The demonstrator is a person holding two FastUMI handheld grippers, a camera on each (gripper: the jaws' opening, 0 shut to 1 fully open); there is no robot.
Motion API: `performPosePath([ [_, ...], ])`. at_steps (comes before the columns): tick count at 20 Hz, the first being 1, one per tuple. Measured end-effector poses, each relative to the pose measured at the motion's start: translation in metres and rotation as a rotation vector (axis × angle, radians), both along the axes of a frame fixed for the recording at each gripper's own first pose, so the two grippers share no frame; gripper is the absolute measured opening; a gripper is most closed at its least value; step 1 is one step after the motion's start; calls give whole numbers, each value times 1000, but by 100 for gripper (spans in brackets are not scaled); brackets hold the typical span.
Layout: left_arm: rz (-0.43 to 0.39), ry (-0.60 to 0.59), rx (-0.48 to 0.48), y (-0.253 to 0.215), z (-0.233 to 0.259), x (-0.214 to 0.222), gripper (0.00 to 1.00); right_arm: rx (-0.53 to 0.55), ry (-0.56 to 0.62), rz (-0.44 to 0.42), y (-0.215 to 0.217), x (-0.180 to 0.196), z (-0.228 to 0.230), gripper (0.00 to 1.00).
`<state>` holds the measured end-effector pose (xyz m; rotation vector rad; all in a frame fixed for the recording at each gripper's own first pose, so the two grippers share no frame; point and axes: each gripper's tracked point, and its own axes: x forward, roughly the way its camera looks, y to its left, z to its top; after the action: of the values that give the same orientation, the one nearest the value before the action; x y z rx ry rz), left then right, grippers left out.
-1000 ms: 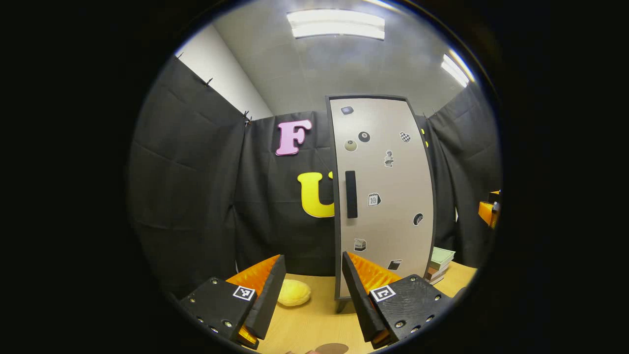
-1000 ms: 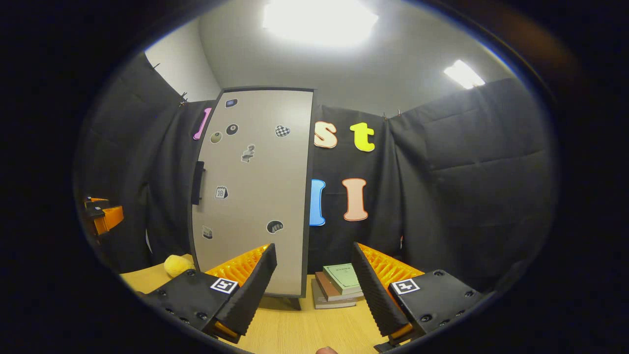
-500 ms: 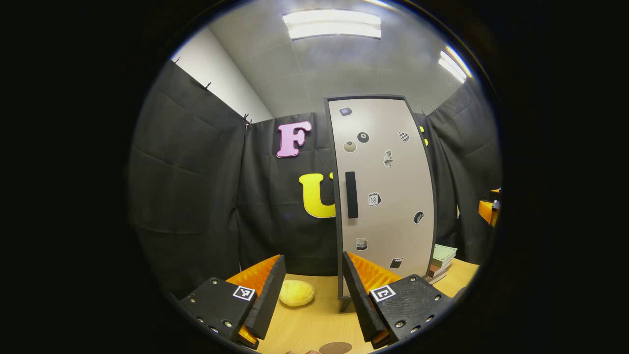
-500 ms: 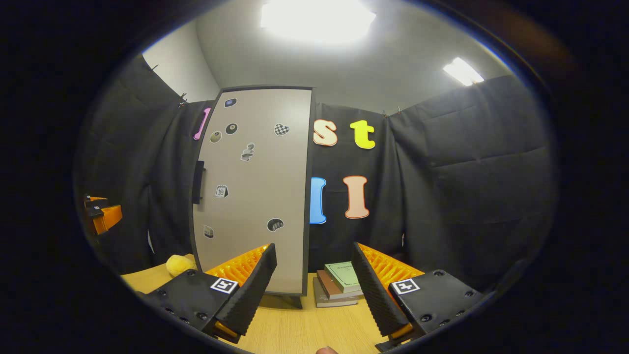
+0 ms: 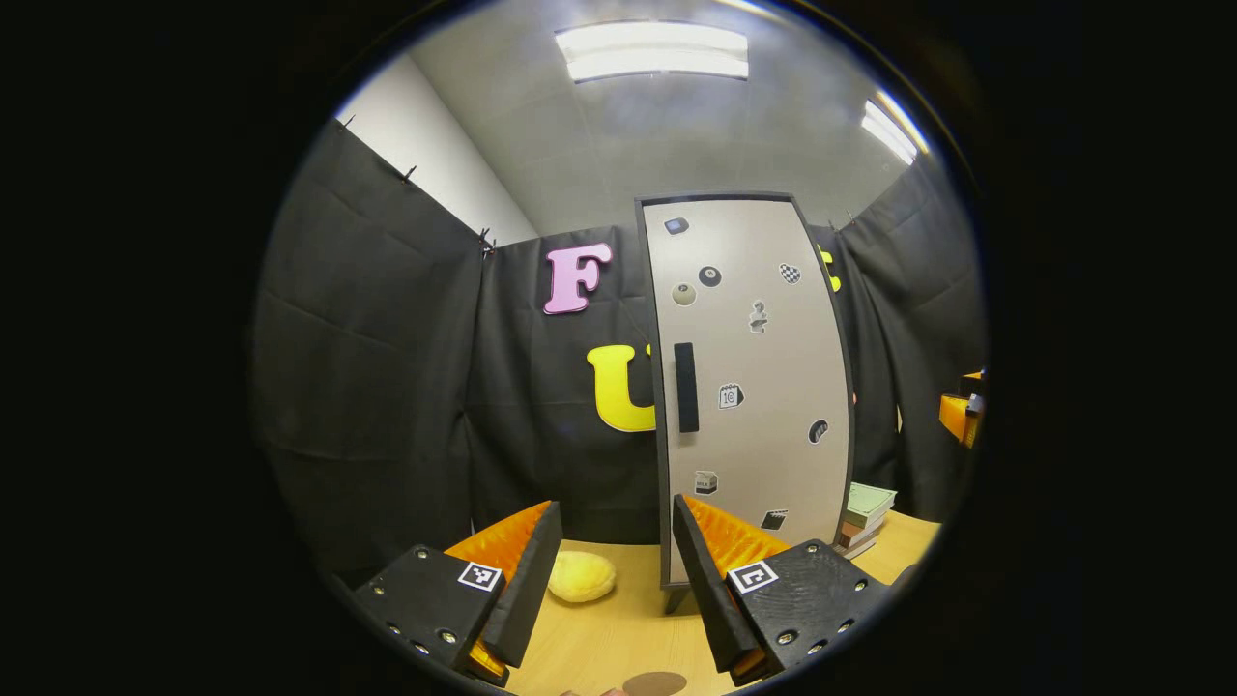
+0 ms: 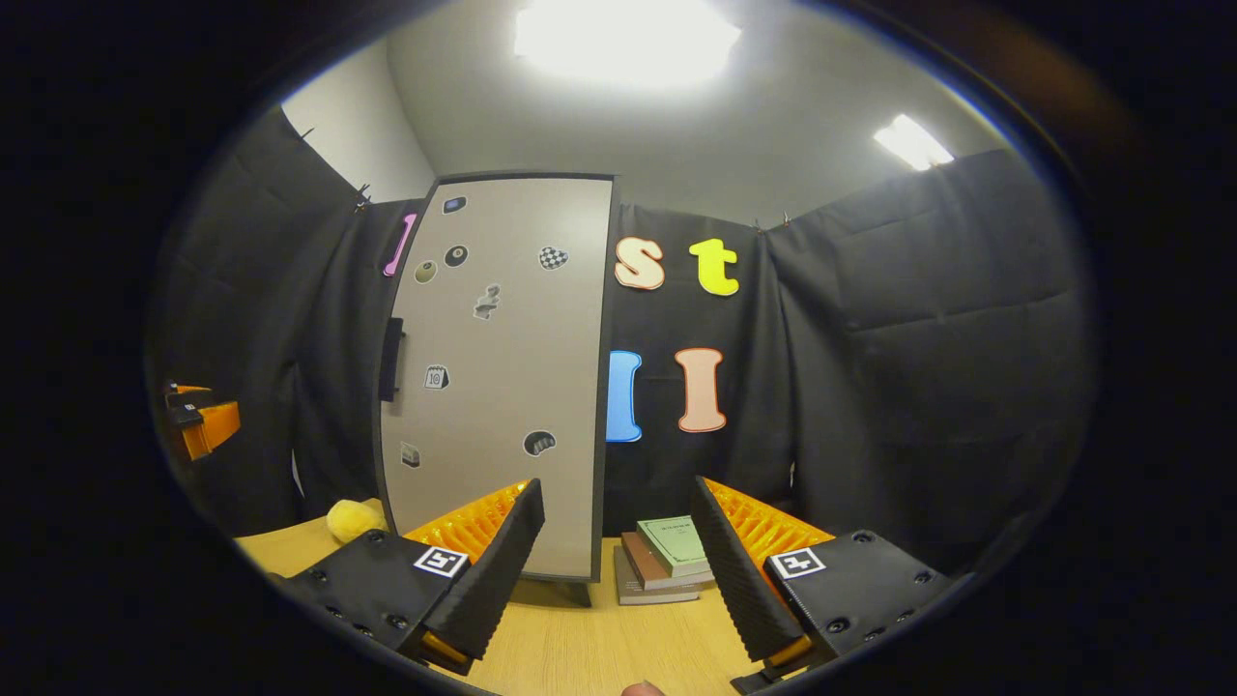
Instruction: Open the cabinet door with the right hand, grasp the bottle in the cabinet with the left hand and place it on the coaster, then close the cabinet door with the right hand.
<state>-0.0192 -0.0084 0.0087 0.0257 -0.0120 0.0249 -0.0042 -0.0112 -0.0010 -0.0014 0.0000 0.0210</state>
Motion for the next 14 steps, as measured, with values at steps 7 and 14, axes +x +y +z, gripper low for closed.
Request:
performPosePath([
  [7,57,5,6,-12,-2,-15,67,-34,-30,60,2,12,2,98],
  [14,111,20,27,0,-12,-27,67,51,-12,147,39,35,17,98],
])
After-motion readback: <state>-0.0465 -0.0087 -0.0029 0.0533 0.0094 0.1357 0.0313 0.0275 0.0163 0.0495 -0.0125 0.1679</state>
